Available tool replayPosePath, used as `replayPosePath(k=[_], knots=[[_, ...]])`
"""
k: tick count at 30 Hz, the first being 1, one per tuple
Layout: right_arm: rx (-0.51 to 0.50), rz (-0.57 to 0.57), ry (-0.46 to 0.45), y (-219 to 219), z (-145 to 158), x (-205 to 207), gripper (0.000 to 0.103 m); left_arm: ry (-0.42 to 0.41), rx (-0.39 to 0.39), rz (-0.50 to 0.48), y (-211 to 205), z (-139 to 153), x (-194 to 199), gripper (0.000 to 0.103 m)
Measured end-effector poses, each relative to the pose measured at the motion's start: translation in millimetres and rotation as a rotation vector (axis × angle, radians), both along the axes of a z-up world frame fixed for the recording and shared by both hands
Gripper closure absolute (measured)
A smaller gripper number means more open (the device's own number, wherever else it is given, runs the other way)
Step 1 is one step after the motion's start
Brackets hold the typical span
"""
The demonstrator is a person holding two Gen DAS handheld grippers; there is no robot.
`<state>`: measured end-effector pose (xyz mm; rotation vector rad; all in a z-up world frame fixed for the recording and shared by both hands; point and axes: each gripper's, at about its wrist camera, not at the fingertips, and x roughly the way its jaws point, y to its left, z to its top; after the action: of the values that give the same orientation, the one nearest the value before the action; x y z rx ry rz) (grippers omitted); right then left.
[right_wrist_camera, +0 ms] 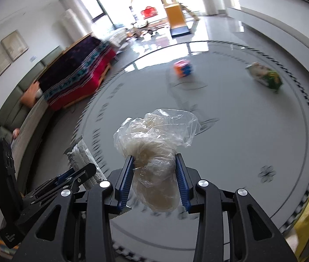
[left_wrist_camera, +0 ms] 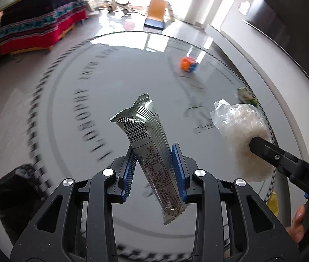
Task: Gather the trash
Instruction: 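Grasp the silver snack bar with the left tool while the right tool holds the bag, then carry bar and bag over the black bin and open both tools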
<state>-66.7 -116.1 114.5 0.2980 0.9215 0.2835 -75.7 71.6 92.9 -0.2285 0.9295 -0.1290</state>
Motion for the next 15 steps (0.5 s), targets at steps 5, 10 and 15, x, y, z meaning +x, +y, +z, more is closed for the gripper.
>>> replayPosePath(k=[5,10,15], knots=[[-0.017,0.104,0.006,53,-6,-25,0.064,-0.009,0.000,0.084,50,-7,-39,0.070],[-0.044,0.221,0.011,112,-12,-53,0.064,-0.011,0.005,0.196,108,-17,-85,0.070],[-0.053,0.335,0.012,166,-22,-84,0.064,0.000,0.023,0.310,156,-33,-132,0.070]])
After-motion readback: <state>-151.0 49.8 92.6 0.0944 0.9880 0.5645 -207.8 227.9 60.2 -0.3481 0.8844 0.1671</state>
